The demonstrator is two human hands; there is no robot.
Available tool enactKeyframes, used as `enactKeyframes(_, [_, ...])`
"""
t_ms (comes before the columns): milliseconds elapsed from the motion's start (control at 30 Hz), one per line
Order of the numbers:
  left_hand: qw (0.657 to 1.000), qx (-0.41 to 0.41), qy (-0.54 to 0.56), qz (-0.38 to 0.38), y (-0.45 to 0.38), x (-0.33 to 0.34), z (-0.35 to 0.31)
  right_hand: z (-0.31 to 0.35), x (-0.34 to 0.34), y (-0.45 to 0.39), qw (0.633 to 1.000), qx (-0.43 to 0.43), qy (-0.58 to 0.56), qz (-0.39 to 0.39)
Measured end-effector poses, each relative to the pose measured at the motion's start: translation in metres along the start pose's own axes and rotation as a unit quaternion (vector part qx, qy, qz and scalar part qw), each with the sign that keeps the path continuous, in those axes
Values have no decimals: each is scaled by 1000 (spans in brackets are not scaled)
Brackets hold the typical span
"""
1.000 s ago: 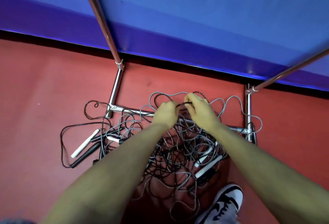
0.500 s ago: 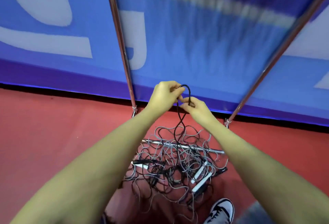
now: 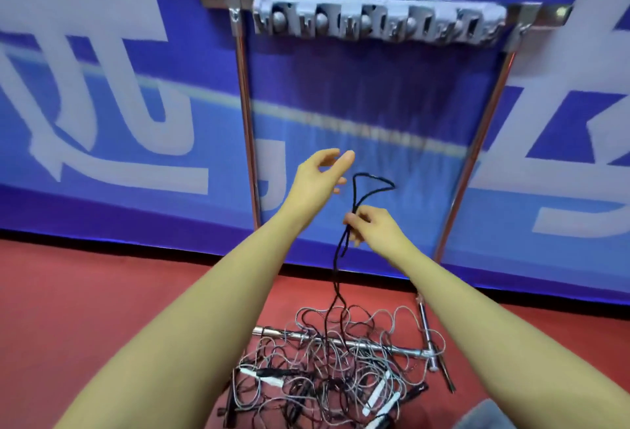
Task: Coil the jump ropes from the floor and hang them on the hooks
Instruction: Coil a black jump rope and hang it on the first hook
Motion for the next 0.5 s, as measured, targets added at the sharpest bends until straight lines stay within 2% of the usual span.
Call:
enactKeyframes(67, [995,-41,-84,40,8,1,7,24,-12,-1,998,-16,-59,-24])
enactKeyframes(133, [976,-60,-177,116,19,7,18,48,-24,-1,994,-49,-91,-44])
enactKeyframes(200, [964,-51,-204,164,31,14,20,68,-39,1,987,-74,-117,-76])
enactKeyframes(400, [978,-14,-175,113,35,17,-10,104,-67,12,953,-82,-278,-91])
enactKeyframes(500, [989,8,-145,32,24,9,-29,105,-79,13,964,-71,-242,-87])
Point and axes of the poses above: each hand's wrist, its own y-axis away from the middle knuckle, its own x-axis out of the palm, z = x × y, the point moved 6 cm from there along -y, towards the middle knuckle, and after that the axes turned 1 degree about -y, right-handed, at the moved point
